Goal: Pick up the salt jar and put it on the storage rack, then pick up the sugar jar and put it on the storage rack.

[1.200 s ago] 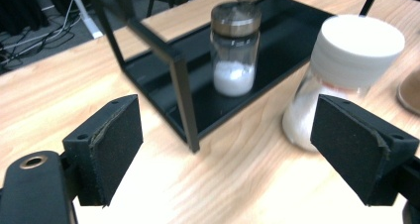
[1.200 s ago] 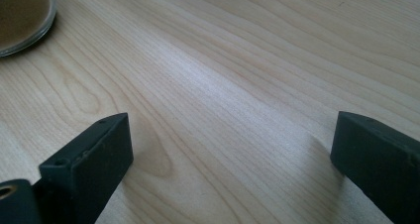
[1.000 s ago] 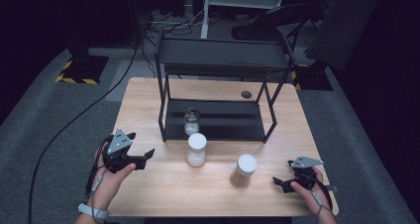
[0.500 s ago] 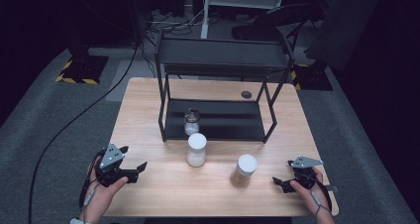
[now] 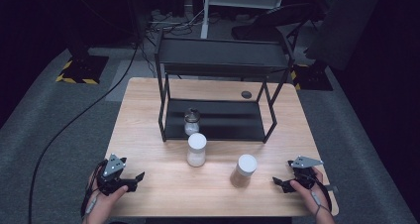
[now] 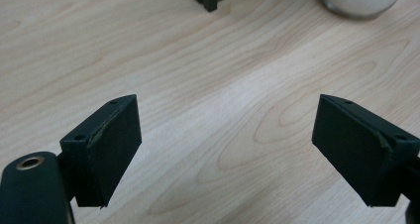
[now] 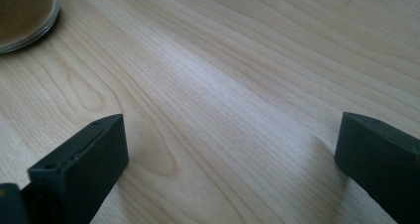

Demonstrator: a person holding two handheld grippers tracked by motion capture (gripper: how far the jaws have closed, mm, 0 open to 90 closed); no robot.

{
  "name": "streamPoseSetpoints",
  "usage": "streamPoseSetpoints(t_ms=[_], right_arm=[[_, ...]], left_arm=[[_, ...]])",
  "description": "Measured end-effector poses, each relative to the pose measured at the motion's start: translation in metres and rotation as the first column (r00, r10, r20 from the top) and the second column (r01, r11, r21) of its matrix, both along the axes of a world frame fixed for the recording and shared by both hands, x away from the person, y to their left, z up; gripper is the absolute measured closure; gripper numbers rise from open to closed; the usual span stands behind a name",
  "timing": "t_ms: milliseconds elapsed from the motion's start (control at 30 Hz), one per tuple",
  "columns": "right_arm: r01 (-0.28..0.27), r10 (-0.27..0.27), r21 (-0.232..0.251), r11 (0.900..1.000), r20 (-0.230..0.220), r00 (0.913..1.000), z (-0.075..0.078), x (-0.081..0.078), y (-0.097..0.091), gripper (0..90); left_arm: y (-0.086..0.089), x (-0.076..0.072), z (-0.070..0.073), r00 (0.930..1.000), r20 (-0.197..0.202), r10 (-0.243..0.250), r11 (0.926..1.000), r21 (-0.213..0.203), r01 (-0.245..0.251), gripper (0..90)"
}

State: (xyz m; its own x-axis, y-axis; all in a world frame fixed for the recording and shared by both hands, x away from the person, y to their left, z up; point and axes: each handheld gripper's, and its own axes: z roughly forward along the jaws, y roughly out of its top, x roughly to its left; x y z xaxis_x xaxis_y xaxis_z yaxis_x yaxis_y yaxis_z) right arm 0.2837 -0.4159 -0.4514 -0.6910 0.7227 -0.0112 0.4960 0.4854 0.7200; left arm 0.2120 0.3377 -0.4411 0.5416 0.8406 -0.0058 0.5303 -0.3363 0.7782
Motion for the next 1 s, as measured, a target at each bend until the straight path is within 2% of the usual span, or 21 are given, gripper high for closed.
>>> streamPoseSetpoints(t_ms=[267, 367, 400, 1000], right_arm=[[0.000, 0.000, 0.000, 1.0000, 0.000, 1.0000, 0.0000, 0.0002, 0.0000, 0.2], [-0.001, 0.001, 0.000, 1.0000, 0.000, 1.0000, 0.0000, 0.0003, -0.0001, 0.2], [-0.001, 0.001, 0.000, 1.0000, 0.000, 1.0000, 0.0000, 0.0004, -0.0001, 0.2], [-0.007, 0.007, 0.004, 1.0000, -0.005, 1.0000, 0.0010, 0.0003, -0.0007, 1.5]], left_arm=[[-0.0012, 0.0042, -0.0107, 0.9985, -0.054, 0.010, 0.9995, 0.029, -0.009, 11.1], [-0.0044, 0.0055, -0.0114, 0.9968, -0.078, 0.015, 0.9983, 0.057, -0.010, 11.1], [-0.0038, 0.0058, -0.0113, 0.9957, -0.091, 0.020, 0.9987, 0.048, -0.015, 11.0], [-0.0055, 0.0066, -0.0118, 0.9956, -0.091, 0.025, 0.9984, 0.053, -0.021, 7.2]])
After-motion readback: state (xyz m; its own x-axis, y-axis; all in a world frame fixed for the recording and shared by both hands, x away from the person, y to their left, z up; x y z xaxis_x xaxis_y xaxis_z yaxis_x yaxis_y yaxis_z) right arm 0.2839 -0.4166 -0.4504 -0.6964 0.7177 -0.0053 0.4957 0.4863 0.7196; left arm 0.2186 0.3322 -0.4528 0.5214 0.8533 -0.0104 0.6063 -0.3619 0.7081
